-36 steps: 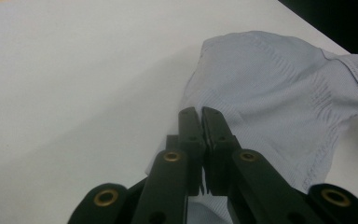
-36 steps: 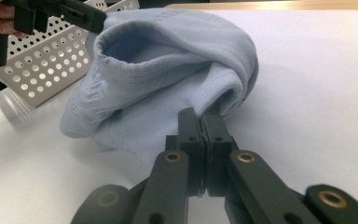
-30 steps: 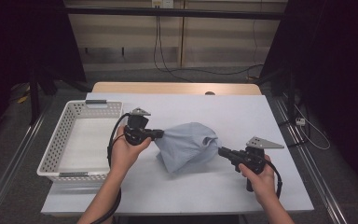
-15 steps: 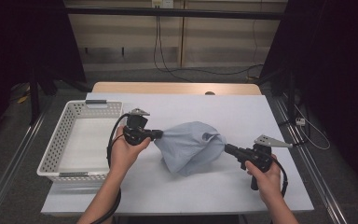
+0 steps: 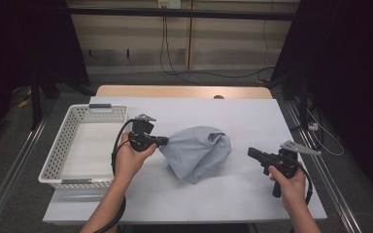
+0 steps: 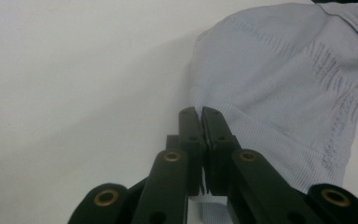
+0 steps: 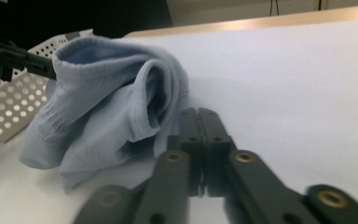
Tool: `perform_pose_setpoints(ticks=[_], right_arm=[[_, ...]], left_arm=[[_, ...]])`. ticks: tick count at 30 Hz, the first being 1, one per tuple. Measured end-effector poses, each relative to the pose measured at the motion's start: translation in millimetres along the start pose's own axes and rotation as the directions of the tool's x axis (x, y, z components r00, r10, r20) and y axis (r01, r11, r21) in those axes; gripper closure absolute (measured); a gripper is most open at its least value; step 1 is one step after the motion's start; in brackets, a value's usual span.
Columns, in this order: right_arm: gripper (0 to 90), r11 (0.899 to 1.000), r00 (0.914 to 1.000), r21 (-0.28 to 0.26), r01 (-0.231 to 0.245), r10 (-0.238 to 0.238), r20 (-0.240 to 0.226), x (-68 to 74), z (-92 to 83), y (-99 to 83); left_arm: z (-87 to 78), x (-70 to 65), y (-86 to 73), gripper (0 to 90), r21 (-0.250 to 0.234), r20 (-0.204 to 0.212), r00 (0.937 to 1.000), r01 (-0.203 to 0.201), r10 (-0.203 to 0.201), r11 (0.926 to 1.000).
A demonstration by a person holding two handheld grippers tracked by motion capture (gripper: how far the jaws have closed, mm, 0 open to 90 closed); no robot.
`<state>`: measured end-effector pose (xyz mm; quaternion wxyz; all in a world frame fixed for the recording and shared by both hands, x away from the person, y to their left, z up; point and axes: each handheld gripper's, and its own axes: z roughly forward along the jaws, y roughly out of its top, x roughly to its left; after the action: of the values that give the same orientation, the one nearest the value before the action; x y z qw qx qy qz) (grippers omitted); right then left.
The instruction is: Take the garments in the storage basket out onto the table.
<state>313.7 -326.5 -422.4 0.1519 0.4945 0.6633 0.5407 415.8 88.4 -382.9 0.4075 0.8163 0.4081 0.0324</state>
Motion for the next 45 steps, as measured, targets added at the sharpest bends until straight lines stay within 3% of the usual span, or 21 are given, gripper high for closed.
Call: perform_pose_setpoints(ticks=[3,8,14,21,24,32,45], right_arm=[[63.0,0.999,0.9993,0.054,0.008,-0.006,-0.036,8.3,14.3,-6.5],[43.9,0.992,0.9927,0.117,0.051,-0.038,-0.115,27.5,34.4,-13.5],[44.5,0.986,0.9875,0.151,0.073,-0.051,-0.149,44.6,62.3,-19.1],[76.5,0.995,0.9813,0.1,0.025,-0.005,-0.193,51.0,68.2,-15.9],[83.6,0.997,0.9809,0.073,0.027,-0.012,-0.194,51.1,64.7,-12.2],[86.2,1.0,0.9864,0.006,-0.001,0.002,-0.164,40.9,43.9,0.8],[86.5,0.999,0.9903,-0.028,-0.04,0.036,-0.134,23.6,14.3,5.5]], left_arm=[[1.7,-1.4,0.6,87.7,0.007,-0.01,0.9999,-0.012,0.012,0.9999],[1.6,1.1,-0.5,87.7,0.007,-0.007,1.0,0.004,-0.004,1.0],[2.6,-0.3,-1.4,87.7,0.007,0.0,1.0,0.006,-0.006,1.0],[6.1,-0.8,-4.0,87.7,0.03,0.014,0.9999,0.0,0.0,0.9995],[6.5,-3.0,-3.9,87.6,0.03,0.019,0.9998,0.0,-0.001,0.9995],[4.0,-7.5,-2.4,87.6,0.027,0.062,0.9981,0.002,-0.003,0.9996],[7.2,-14.4,-3.3,87.7,0.046,0.076,0.9971,-0.006,0.002,0.9989]])
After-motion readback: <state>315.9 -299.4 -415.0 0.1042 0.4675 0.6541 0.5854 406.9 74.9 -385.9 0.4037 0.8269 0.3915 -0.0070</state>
